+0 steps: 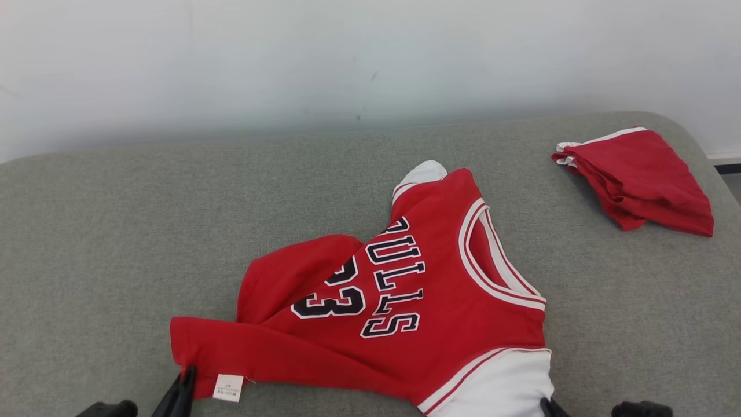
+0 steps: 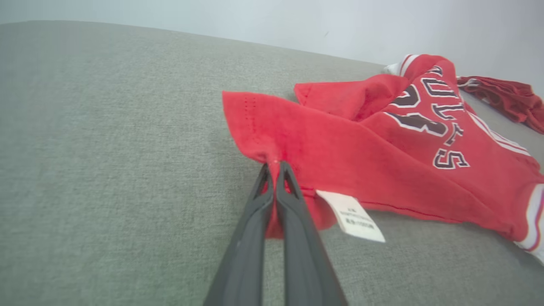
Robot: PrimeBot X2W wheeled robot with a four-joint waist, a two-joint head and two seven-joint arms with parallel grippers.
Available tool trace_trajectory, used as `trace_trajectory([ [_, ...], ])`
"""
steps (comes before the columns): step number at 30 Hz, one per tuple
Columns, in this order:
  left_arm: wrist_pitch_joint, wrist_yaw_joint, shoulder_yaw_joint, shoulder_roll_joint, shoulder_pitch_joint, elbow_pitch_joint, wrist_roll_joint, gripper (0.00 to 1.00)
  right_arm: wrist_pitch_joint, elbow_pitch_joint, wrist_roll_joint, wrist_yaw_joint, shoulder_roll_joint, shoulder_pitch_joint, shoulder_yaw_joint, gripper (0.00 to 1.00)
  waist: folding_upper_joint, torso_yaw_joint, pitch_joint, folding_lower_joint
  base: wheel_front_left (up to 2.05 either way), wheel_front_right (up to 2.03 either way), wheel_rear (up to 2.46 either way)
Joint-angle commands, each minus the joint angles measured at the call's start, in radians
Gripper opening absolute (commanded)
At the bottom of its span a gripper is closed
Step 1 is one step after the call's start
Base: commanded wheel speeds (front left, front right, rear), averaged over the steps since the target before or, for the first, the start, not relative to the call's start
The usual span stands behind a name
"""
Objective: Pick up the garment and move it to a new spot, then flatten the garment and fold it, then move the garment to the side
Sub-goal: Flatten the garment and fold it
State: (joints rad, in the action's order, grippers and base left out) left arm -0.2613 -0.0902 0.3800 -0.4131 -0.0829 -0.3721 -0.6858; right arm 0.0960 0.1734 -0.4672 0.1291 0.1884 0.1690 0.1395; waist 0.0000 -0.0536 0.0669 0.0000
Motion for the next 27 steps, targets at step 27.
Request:
trace_trajectory([
  [27,0.31,-0.039,0.025,-0.198,-0.696,0.246,-0.047,0.0,0.257,-0.19,-0.257,0.003,0.123,-0.784,-0.077,0.0,0.0,0.019,0.177,0.0,0.0,0.0,0.0],
])
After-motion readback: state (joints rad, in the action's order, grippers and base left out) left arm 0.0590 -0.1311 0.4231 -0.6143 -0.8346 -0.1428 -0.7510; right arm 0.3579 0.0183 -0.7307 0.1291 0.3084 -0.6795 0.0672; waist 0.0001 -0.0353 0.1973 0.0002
